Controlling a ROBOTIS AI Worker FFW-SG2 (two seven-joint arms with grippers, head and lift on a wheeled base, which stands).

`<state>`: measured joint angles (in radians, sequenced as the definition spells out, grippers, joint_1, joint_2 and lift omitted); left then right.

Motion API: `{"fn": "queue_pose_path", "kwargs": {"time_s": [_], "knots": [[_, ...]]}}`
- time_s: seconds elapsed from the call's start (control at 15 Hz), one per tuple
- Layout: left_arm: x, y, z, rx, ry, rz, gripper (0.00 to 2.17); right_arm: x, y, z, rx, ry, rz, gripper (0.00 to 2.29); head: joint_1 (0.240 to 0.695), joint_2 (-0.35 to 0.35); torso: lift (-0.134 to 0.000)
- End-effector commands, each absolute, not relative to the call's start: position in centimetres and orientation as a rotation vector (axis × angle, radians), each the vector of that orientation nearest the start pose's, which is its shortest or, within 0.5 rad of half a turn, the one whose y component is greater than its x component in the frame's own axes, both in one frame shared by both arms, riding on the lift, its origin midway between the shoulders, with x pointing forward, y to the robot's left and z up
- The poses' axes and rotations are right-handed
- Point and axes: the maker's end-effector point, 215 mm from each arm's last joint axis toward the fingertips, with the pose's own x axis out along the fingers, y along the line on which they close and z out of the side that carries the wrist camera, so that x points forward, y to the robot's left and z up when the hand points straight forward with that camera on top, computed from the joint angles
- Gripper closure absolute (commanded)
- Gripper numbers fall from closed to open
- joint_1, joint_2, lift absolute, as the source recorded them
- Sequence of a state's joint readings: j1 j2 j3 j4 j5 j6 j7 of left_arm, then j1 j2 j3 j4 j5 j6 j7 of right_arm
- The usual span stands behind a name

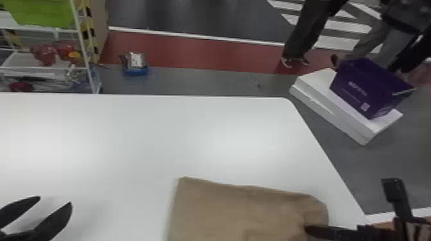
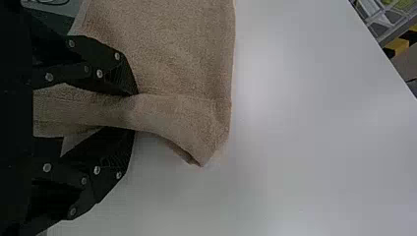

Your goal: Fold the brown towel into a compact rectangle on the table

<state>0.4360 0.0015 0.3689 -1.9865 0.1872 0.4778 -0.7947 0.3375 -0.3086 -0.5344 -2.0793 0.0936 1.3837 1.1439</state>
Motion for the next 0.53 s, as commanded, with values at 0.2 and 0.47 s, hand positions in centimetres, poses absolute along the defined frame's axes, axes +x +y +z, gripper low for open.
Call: {"fn": "queue_pose_path", "kwargs": {"time_s": [0.2, 0.47], "knots": [[39.8, 25.4, -42.5, -0.279, 0.375, -0.458, 0.05, 32.6, -37.5, -43.4, 0.482, 0.922, 0.377, 1.33, 0.695, -0.201, -0.134], [40.0, 25.0, -42.3, -0.277, 0.374, -0.463, 0.05, 33.0, -36.7, -40.0, 0.551, 0.860, 0.409, 1.33, 0.695, -0.188, -0.134]]}}
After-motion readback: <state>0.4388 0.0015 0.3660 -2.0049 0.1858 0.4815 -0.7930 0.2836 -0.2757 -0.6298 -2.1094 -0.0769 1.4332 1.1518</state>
